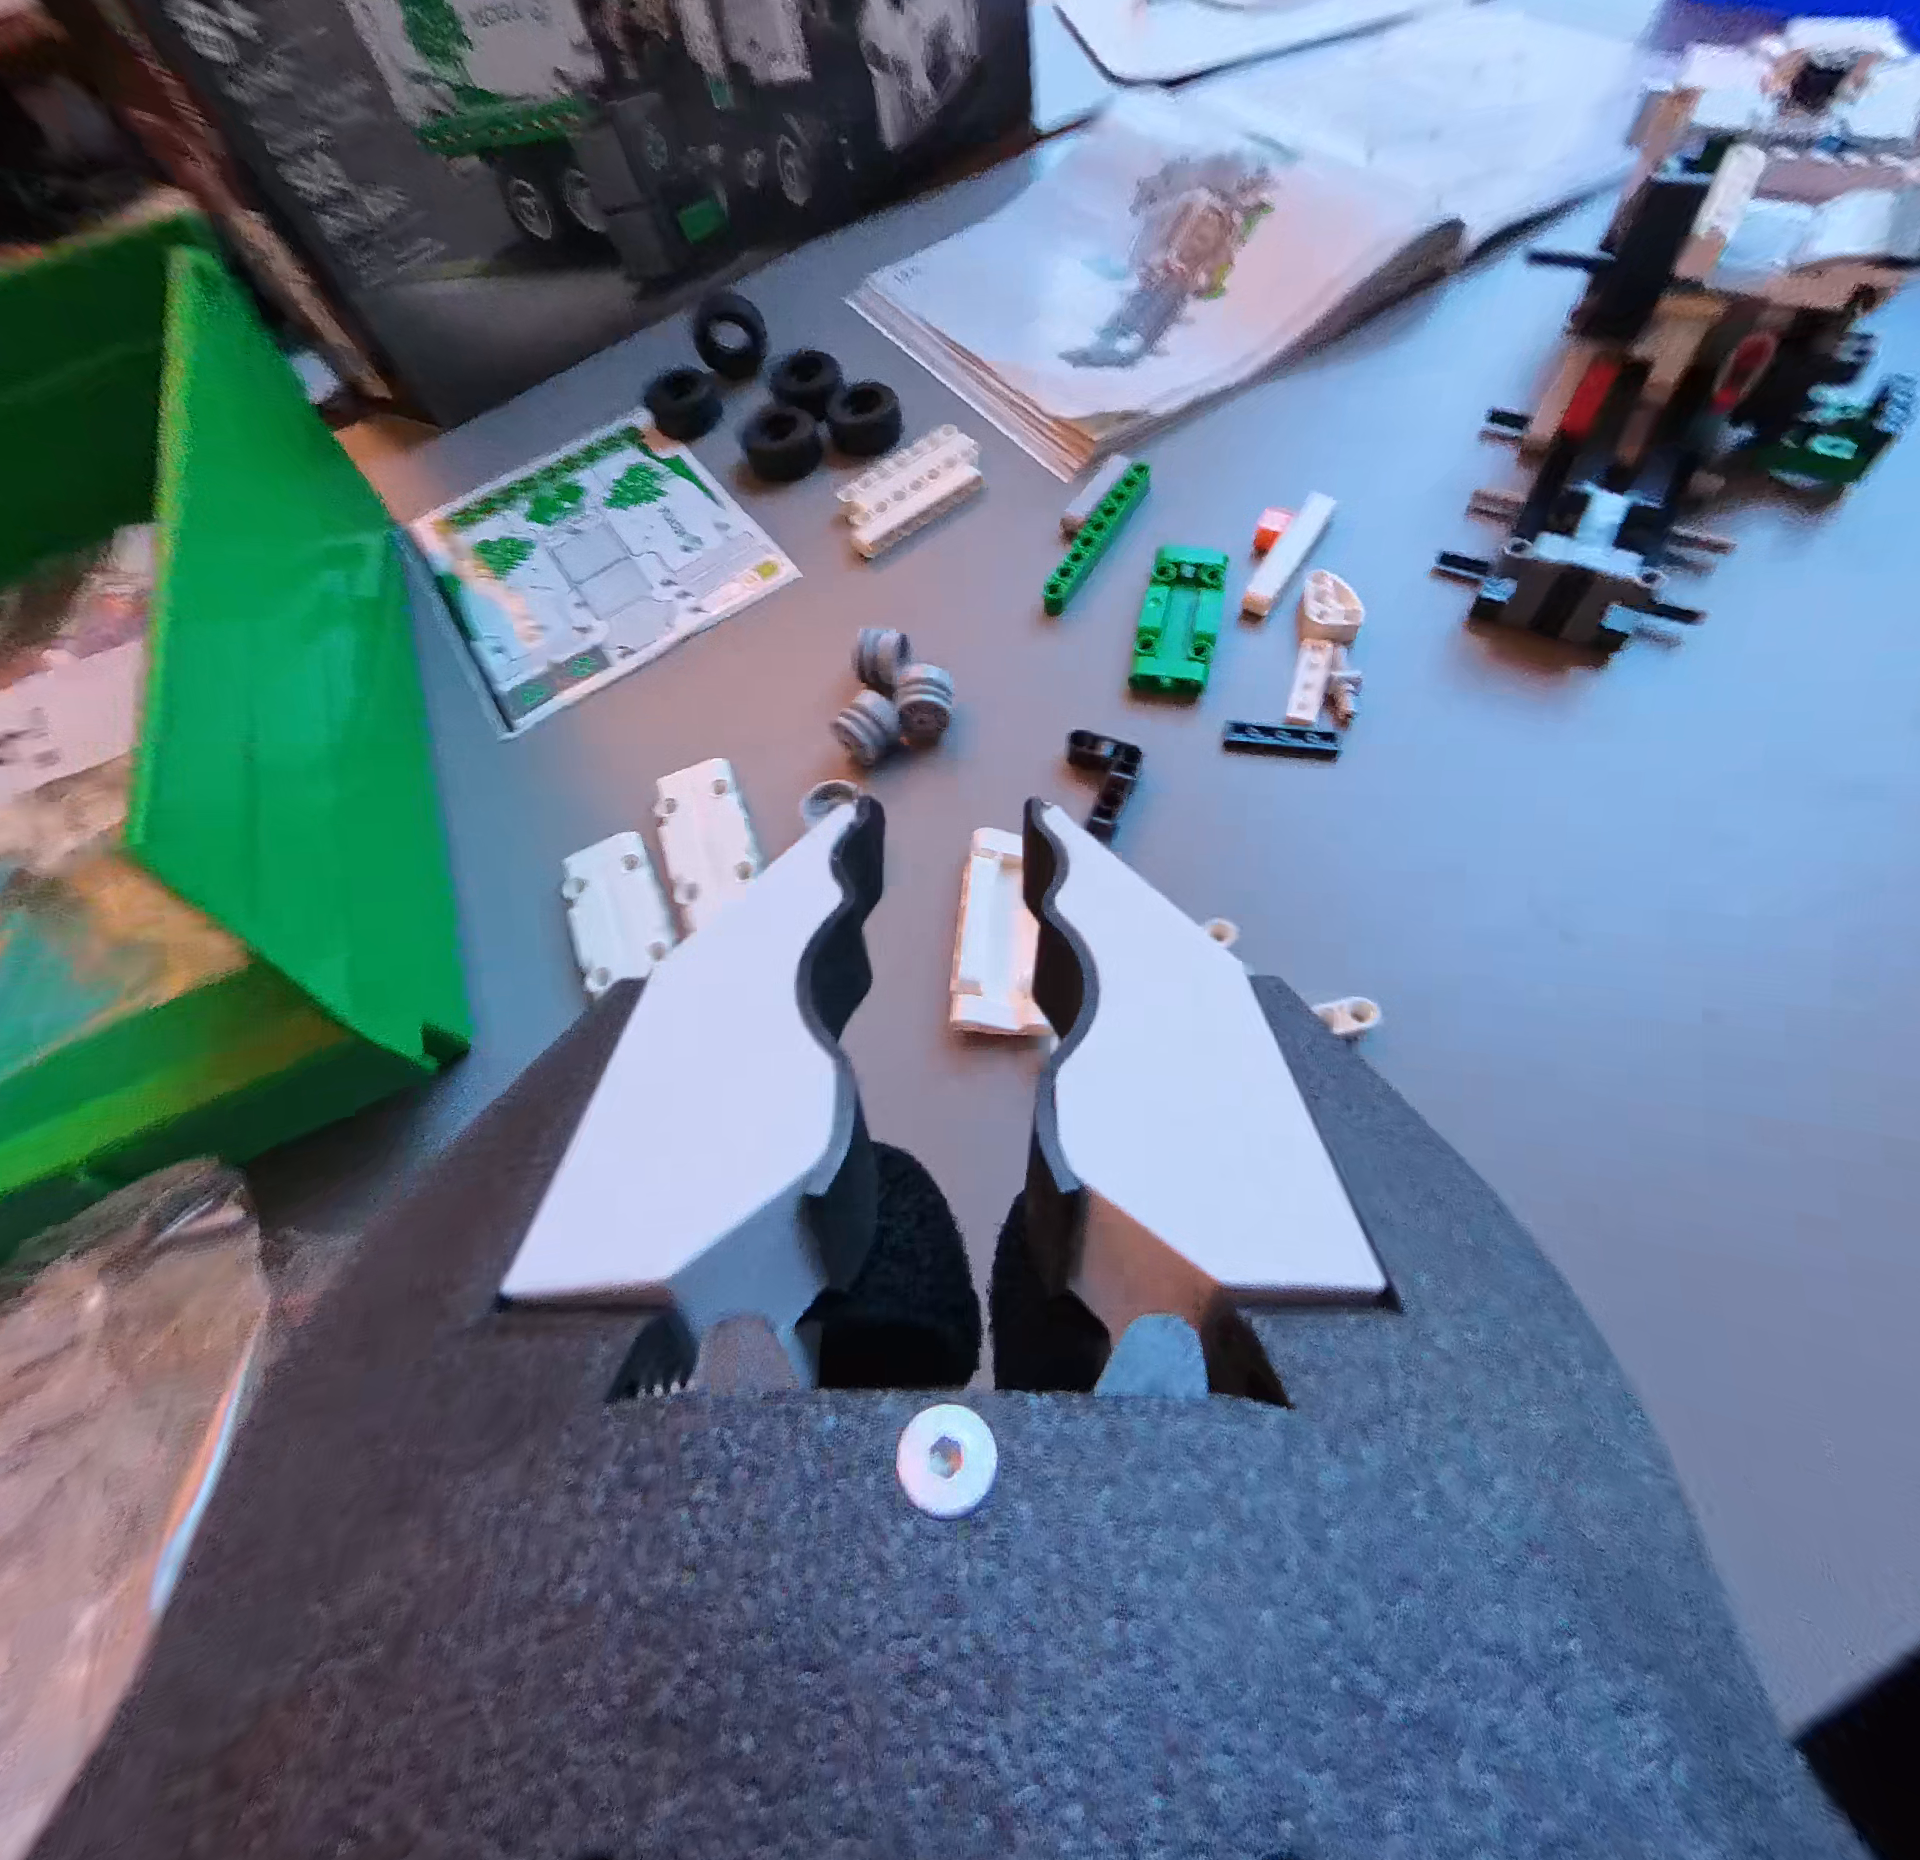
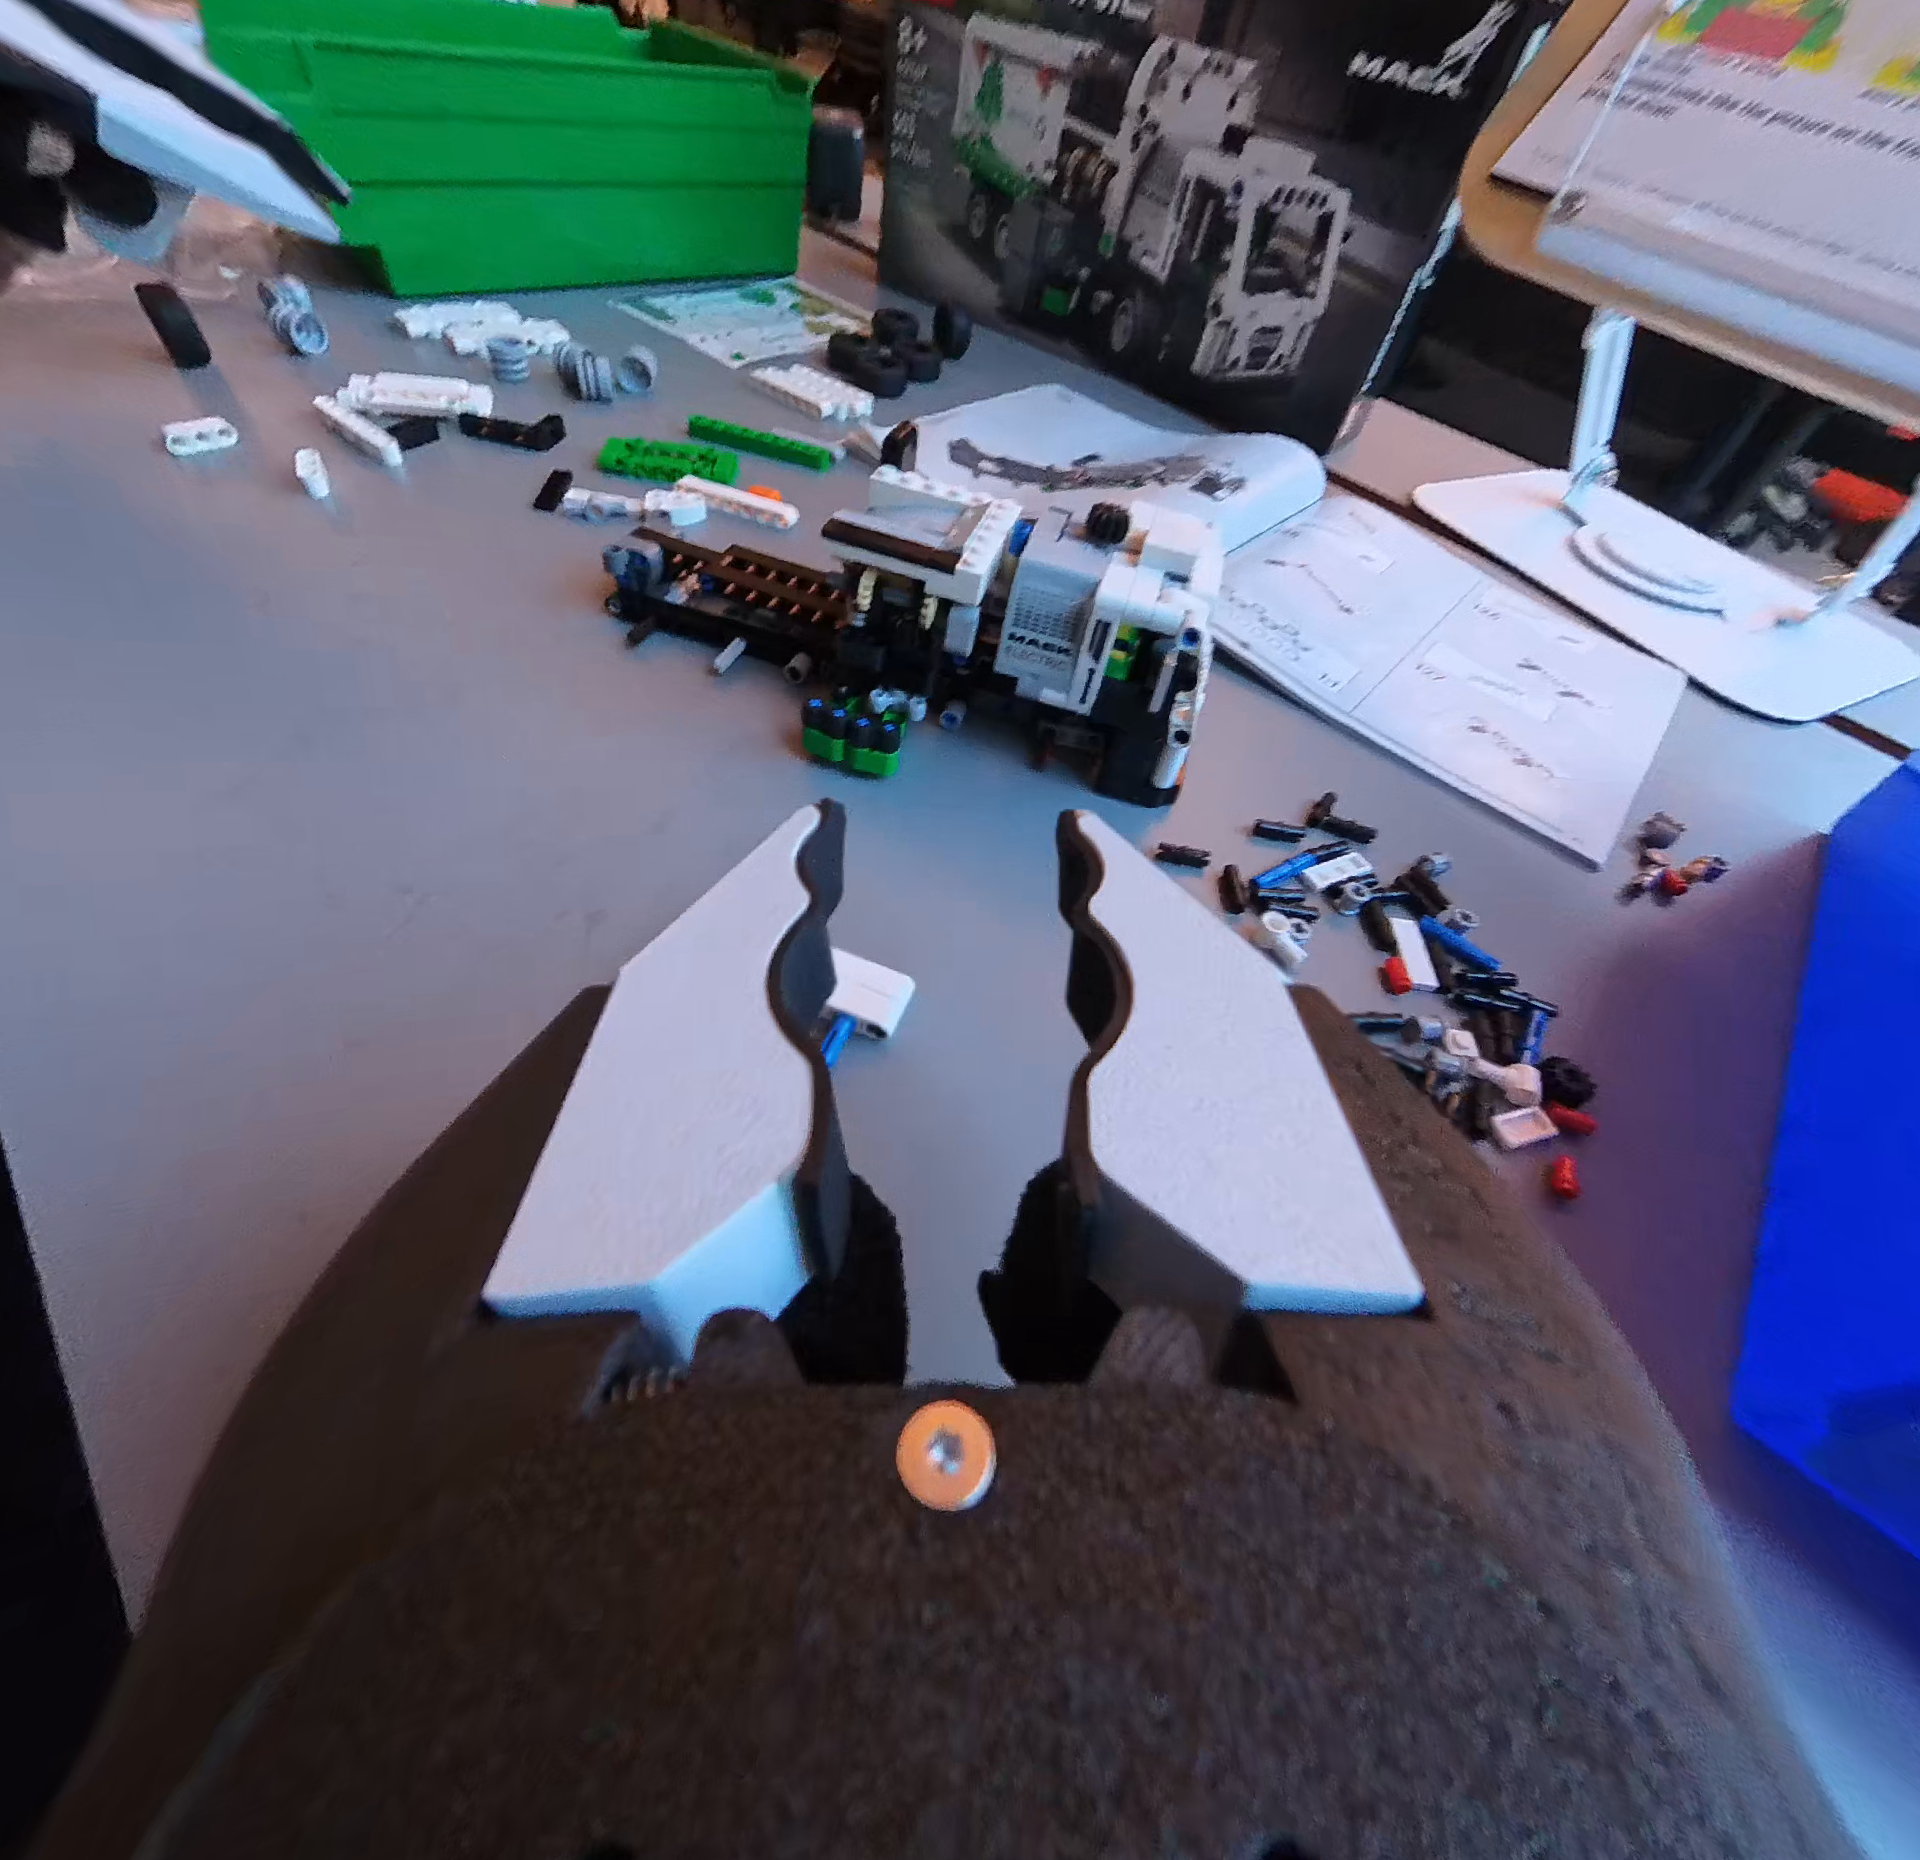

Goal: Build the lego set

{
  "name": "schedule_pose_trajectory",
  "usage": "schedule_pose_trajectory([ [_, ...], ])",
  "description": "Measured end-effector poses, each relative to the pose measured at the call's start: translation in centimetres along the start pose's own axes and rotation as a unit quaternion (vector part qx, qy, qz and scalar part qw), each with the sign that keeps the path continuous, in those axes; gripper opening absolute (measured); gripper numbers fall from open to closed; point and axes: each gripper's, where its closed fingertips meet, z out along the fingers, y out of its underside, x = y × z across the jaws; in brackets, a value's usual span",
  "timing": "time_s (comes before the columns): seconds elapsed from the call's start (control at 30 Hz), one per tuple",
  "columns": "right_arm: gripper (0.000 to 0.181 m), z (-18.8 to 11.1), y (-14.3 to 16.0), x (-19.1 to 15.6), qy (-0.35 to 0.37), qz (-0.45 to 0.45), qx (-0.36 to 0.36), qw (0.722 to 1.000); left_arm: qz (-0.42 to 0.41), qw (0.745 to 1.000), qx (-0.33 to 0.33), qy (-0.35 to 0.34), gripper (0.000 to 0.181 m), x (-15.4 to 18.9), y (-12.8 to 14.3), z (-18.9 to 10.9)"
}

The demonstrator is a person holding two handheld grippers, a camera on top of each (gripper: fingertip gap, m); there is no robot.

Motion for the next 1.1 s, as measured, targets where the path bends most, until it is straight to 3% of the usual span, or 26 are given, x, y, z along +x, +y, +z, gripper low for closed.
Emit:
schedule_pose_trajectory([
  [0.03, 0.04, -0.2, -0.2, 0.3, 0.007, 0.002, 0.007, 1.0, -0.003, 1.0, 0.017, -0.025, 0.025, -0.8, 0.1, -0.4],
  [0.17, 0.04, -0.3, -0.2, 0.4, 0.002, 0.016, 0.01, 1.0, -0.045, 0.992, 0.037, -0.11, 0.025, -4.6, 0.8, -2.4],
  [0.3, 0.04, -0.1, 0.1, 0.2, 0.0, 0.007, -0.003, 1.0, -0.115, 0.983, 0.063, -0.132, 0.023, -7.1, 1.1, -4.0],
  [0.8, 0.04, 0.3, 0.6, -0.1, -0.003, -0.003, -0.021, 1.0, -0.098, 0.976, 0.041, -0.189, 0.021, -9.4, 2.4, -5.0],
  [1.1, 0.04, 0.5, 0.8, -0.1, -0.003, -0.006, -0.031, 0.999, -0.154, 0.964, 0.069, -0.206, 0.021, -11.6, 2.7, -6.6],
])
